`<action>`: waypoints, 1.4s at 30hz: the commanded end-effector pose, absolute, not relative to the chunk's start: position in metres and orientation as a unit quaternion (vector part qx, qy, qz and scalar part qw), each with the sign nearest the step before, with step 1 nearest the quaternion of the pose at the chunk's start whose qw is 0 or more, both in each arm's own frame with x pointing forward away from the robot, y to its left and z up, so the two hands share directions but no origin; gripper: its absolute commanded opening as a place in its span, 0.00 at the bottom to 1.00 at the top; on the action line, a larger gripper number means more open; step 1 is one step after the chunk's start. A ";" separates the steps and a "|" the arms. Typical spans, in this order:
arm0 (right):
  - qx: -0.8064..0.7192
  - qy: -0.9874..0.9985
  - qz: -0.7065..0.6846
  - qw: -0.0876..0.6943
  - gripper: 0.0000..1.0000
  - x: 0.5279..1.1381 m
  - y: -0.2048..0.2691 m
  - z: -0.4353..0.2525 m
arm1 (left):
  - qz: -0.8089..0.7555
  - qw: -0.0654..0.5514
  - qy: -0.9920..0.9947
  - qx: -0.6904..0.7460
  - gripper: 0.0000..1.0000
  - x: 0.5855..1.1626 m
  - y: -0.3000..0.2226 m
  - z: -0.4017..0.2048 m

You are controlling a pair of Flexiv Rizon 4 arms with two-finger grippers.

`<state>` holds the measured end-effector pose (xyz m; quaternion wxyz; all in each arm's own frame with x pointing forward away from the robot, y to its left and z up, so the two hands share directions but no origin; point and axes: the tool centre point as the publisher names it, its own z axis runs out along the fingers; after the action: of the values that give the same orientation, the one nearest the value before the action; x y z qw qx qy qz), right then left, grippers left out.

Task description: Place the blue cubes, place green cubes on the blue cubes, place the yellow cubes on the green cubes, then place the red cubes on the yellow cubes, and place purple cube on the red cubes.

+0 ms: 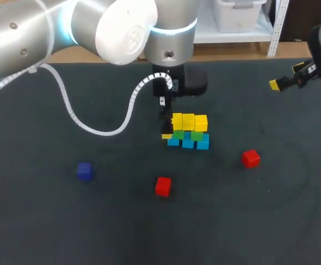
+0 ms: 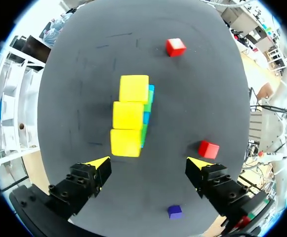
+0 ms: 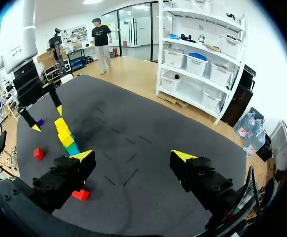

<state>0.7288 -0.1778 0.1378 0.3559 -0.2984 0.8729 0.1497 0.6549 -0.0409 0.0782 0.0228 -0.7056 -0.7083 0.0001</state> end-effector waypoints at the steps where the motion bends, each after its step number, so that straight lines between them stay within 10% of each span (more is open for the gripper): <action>1: -0.299 0.873 0.151 0.355 1.00 0.730 -0.178 0.138 | -0.003 0.000 -0.693 -0.721 1.00 0.627 -0.031 0.080; 42: -0.299 0.873 0.151 0.355 1.00 0.730 -0.178 0.138 | 0.024 0.017 -0.626 -0.779 1.00 0.537 -0.038 0.010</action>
<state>0.7288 -0.1778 0.1378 0.3558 -0.2984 0.8729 0.1497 0.5324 -0.0359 0.0126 0.0108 -0.7792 -0.6263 0.0228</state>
